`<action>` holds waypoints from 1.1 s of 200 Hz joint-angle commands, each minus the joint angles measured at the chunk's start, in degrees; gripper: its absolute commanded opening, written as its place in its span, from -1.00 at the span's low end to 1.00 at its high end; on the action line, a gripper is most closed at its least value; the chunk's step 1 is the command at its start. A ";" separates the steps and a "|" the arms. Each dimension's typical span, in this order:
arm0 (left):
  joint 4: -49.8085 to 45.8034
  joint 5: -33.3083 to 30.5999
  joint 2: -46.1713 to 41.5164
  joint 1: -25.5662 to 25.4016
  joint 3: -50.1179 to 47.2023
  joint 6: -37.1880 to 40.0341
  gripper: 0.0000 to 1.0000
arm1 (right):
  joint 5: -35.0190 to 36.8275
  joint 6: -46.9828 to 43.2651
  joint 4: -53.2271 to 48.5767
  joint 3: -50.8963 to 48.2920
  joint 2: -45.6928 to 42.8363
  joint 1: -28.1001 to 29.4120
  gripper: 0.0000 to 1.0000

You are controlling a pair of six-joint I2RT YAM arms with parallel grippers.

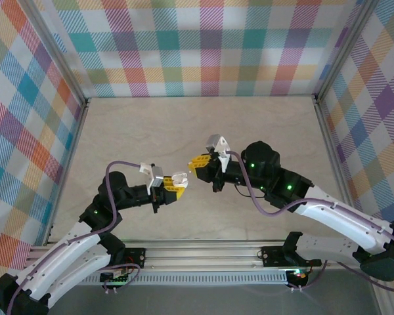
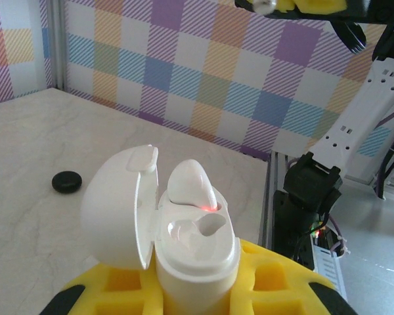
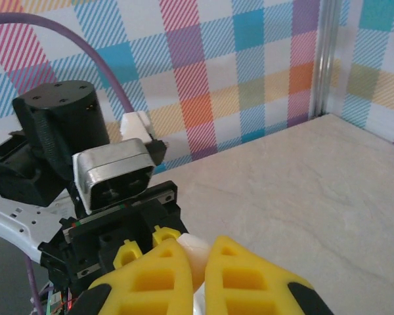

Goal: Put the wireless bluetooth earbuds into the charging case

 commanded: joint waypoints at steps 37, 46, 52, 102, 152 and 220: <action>3.85 0.89 -1.26 -0.58 -0.49 1.82 -1.00 | -3.53 -5.48 -1.73 4.78 3.99 1.76 -0.98; 3.85 1.00 -1.48 -0.59 -0.67 2.22 -1.00 | -3.98 -6.16 -2.55 5.29 4.70 2.14 -0.99; 3.79 1.12 -1.58 -0.59 -0.76 2.42 -1.00 | -4.23 -6.69 -2.97 5.70 5.10 2.46 -0.99; 3.40 1.95 -1.71 -0.59 -0.26 2.64 -1.00 | -6.85 -12.00 -6.63 8.75 8.92 3.07 -0.98; 2.58 2.96 -3.70 -0.67 -0.58 2.43 -1.00 | -5.96 -16.12 -12.02 12.48 11.73 3.08 -0.99; 2.45 2.82 -4.57 -0.68 -0.74 1.61 -1.00 | -6.53 -17.04 -13.79 13.33 11.64 3.22 -0.99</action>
